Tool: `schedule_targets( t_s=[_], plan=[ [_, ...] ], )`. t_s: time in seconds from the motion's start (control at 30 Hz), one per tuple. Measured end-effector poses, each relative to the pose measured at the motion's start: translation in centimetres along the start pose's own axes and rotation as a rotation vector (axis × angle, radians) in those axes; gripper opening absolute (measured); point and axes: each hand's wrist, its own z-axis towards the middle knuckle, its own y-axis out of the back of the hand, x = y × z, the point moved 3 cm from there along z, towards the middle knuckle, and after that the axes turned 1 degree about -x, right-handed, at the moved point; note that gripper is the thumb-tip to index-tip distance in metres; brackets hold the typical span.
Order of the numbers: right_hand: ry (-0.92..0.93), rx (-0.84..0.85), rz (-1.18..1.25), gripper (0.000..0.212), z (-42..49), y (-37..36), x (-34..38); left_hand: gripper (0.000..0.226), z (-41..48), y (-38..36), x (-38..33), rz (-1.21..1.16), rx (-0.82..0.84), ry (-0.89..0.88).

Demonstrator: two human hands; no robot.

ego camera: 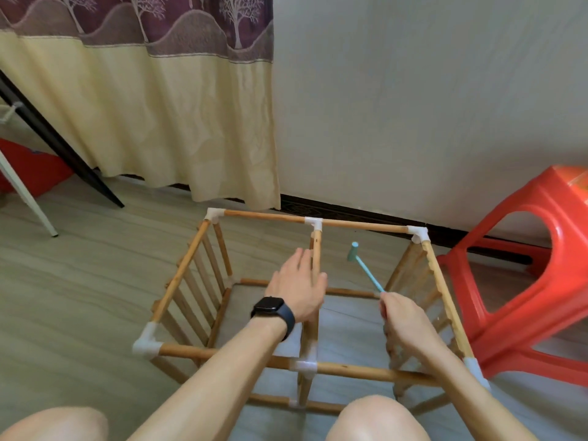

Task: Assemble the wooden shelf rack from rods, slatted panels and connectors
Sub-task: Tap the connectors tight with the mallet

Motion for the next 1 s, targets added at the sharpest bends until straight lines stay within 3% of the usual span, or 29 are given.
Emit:
schedule_targets(
  t_s=[0.27, 0.37, 0.5, 0.6, 0.73, 0.87, 0.9, 1.0],
  plan=[
    [0.289, -0.285, -0.192, 0.045, 4.6, 0.7, 5.7, 0.065, 0.4, -4.7, -1.2, 0.114, -0.010, 0.054],
    [0.324, -0.270, -0.275, 0.045, 6.3, -0.1, 7.0, 0.066, 0.7, -4.8, -1.0, 0.114, -0.012, 0.057],
    [0.230, -0.132, -0.514, 0.046, 8.5, -1.0, 7.0, 0.067, 0.6, -4.9, -0.9, 0.095, -0.009, 0.042],
    [0.232, -0.122, -0.545, 0.044, 8.9, -0.6, 7.5, 0.068, 0.6, -5.0, -0.8, 0.074, -0.013, 0.039],
    [0.323, -0.222, -0.431, 0.043, 9.1, 1.3, 9.2, 0.068, 0.6, -5.0, -0.9, 0.058, -0.022, 0.039],
    [0.457, -0.502, 0.011, 0.033, 7.9, 2.6, 10.2, 0.068, 0.6, -5.1, -0.9, 0.054, -0.030, 0.043],
    [0.432, -0.479, 0.002, 0.032, 7.8, 2.1, 10.2, 0.068, 0.6, -5.0, -0.9, 0.055, -0.033, 0.042],
    [0.137, -0.079, -0.344, 0.039, 8.7, -0.6, 8.1, 0.068, 0.5, -5.1, -0.9, 0.044, -0.015, 0.044]
  ],
)
